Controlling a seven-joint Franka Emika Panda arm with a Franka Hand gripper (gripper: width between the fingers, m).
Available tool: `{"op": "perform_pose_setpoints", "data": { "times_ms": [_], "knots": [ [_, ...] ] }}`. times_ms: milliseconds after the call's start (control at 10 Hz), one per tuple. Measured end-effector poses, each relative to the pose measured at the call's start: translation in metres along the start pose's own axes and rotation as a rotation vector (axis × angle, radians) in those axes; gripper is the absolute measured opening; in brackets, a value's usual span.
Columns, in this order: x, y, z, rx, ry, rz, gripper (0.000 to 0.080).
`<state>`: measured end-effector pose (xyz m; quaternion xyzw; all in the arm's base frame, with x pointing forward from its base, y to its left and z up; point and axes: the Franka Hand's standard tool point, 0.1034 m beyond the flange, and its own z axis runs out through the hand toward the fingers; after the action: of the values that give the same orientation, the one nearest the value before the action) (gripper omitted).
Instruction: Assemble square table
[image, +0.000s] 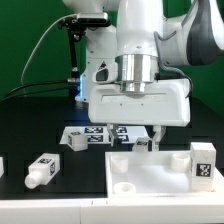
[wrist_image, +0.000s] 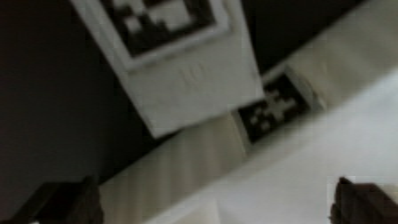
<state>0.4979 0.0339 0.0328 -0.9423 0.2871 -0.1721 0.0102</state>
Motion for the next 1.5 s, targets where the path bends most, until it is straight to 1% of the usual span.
{"op": "perform_pose_setpoints", "data": {
  "times_ms": [200,300,400,500,600,700,900,1000,1200,1300,1500],
  "knots": [
    [0.001,-0.005,0.000,0.013,-0.013,-0.111,0.0649],
    [0.004,-0.003,-0.003,0.030,-0.064,-0.154,0.0649],
    [0.004,-0.002,-0.004,0.037,-0.092,-0.209,0.0649],
    [-0.008,-0.016,-0.009,0.064,-0.181,-0.242,0.0649],
    [-0.011,-0.024,-0.017,0.070,-0.259,-0.283,0.0649],
    [-0.005,-0.022,-0.017,0.063,-0.245,-0.301,0.0649],
    [-0.012,-0.021,-0.016,0.064,-0.305,-0.288,0.0649],
    [-0.018,-0.021,-0.020,0.049,-0.419,-0.280,0.0649],
    [-0.007,-0.021,-0.038,-0.017,-0.665,-0.260,0.0649],
    [-0.003,-0.023,-0.039,-0.030,-0.753,-0.255,0.0649],
    [-0.004,-0.020,-0.036,-0.052,-0.876,-0.240,0.0649]
  ]
}}
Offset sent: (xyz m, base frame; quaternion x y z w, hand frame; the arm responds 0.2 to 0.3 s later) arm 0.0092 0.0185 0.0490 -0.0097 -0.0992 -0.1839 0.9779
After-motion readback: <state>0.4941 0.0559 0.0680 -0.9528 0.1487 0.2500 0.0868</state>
